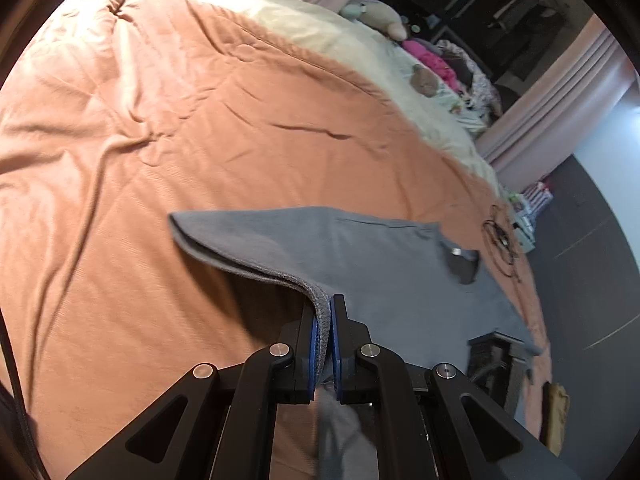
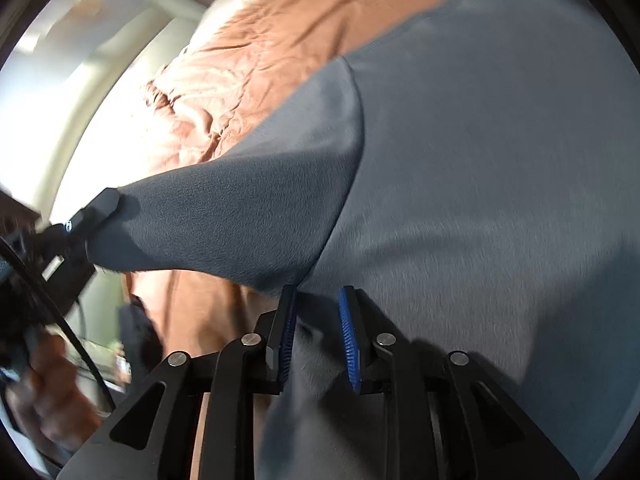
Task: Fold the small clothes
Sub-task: 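Lift the gripped side and fold it over toward the shirt's middle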
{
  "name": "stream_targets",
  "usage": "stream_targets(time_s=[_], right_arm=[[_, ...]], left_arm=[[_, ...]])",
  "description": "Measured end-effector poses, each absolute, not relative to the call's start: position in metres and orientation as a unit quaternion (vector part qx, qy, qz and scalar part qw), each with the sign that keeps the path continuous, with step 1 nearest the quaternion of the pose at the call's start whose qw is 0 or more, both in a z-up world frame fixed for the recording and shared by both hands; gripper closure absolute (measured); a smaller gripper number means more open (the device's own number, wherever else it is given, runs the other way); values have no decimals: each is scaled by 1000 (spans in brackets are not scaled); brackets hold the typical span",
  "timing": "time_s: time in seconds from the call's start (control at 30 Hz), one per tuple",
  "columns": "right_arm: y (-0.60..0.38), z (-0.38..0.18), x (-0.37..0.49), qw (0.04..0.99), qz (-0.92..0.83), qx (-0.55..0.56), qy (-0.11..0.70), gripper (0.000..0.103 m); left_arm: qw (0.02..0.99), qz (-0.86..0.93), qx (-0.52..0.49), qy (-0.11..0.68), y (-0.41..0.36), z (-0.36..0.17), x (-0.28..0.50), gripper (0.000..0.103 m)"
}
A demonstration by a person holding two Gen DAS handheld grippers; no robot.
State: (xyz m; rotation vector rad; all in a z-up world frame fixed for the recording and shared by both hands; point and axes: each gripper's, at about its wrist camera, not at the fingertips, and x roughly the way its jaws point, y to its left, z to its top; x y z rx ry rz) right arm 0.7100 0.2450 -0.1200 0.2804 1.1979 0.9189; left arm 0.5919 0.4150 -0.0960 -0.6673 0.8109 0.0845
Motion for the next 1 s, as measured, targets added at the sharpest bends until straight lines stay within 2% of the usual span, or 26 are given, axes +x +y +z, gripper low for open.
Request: stream_targets(time_s=[0.03,0.07,0.1,0.13,0.6,0.63,0.67,0.7,0.77,0.8,1.0], right_arm=[[244,-116,710,721,417,124,539,80],[240,-112,709,729,418,114,529,65],[236,-107,707,735,417,109,524,45],[231,-104,706,739,418,111,517,40],[137,-82,708,772,367,164,492,40],[133,-82,708,774,360,165,494,40],[125,-80,707,775,357,163,495,40],[122,-80,707,776,354,161,497,40],[111,-73,705,776,351,160,499,40],[110,-71,705,777,349,159,499,40],[117,-60,700,783,357,150,487,40]], left_arm=[[864,36,-319,387,412,-95,593,97],[864,31,-319,388,407,-93,595,97],[865,28,-316,388,402,-91,596,97],[866,24,-312,389,395,-89,597,97],[853,-43,-276,442,307,-96,614,96],[847,-47,-268,457,299,-99,616,92],[845,-51,-262,464,295,-101,617,83],[845,-52,-256,466,292,-102,615,69],[853,-35,-246,459,295,-101,610,48],[858,-23,-245,451,300,-99,606,43],[858,52,-248,447,338,-108,597,43]])
